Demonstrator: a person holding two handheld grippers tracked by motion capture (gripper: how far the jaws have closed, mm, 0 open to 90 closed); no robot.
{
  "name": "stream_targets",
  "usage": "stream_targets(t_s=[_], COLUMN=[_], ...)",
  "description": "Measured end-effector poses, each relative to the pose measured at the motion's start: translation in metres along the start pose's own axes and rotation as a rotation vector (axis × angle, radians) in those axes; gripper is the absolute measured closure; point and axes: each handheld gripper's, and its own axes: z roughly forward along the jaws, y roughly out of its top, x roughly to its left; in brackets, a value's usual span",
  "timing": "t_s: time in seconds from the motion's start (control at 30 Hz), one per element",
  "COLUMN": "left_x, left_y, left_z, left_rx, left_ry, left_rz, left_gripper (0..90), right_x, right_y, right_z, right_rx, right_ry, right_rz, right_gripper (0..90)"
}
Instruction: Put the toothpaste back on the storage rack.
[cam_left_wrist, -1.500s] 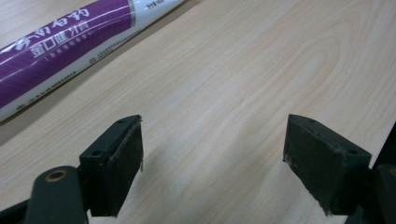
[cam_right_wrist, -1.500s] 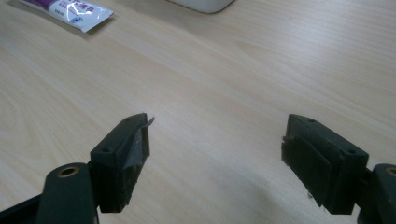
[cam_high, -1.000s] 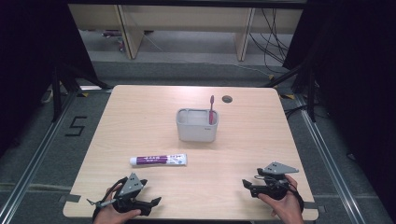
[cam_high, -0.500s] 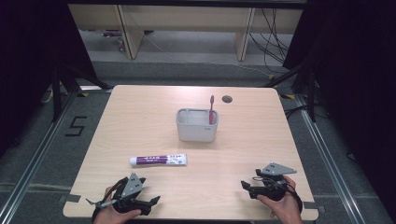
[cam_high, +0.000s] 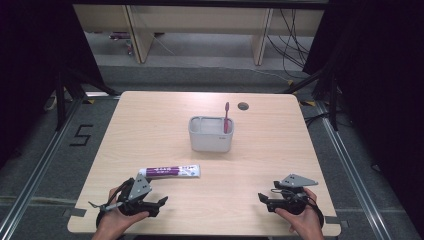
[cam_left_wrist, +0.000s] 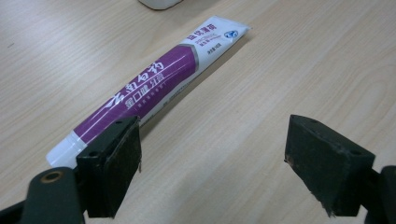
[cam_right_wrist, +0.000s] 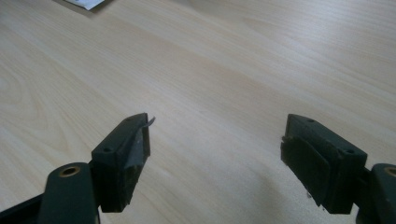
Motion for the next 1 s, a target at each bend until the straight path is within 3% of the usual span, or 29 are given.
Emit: stream_targets(t_s=[0.07,0.23,0.33,0.4,0.47,0.57,0.73,0.83,0.87,1.0], left_x=[0.006,0.02,0.029,0.033,0.035,0.038,0.04,0.044,0.046,0.053], left_y=[0.005,0.013,0.017,0.021,0.025,0.03,0.038,0.042,0.042,0.046], left_z=[0.003,0.009,0.012,0.013,0.015,0.02,0.031,0.037,0.039,0.045], left_rx=[0.009,0.032,0.04,0.059,0.075,0.123,0.162,0.206,0.211,0.248], left_ry=[0.002,0.016,0.021,0.024,0.015,-0.024,-0.035,-0.048,-0.048,-0.057], left_rz=[0.047,0.069,0.073,0.095,0.102,0.146,0.137,0.144,0.138,0.151], left_gripper=[18.2,19.9,20.8,21.3,21.7,21.7,25.0,27.0,27.7,31.0], right_x=[0.0,-0.001,-0.001,-0.001,-0.001,0.002,0.0,0.0,0.002,0.0], right_y=[0.0,-0.001,-0.001,-0.001,-0.001,-0.001,0.0,-0.001,-0.001,0.0], right_z=[0.0,0.002,0.002,0.002,0.003,0.002,0.003,0.004,0.004,0.004], right_rx=[-0.006,0.0,-0.001,0.005,0.003,0.018,0.013,0.011,0.016,0.022], right_ry=[0.006,0.024,0.003,0.021,0.028,0.025,0.026,0.024,0.033,0.046], right_rz=[-0.011,-0.007,-0.01,-0.002,-0.006,0.007,-0.023,-0.02,0.007,-0.009], right_gripper=[24.5,24.5,24.7,24.8,24.8,24.8,24.8,25.0,25.0,25.0])
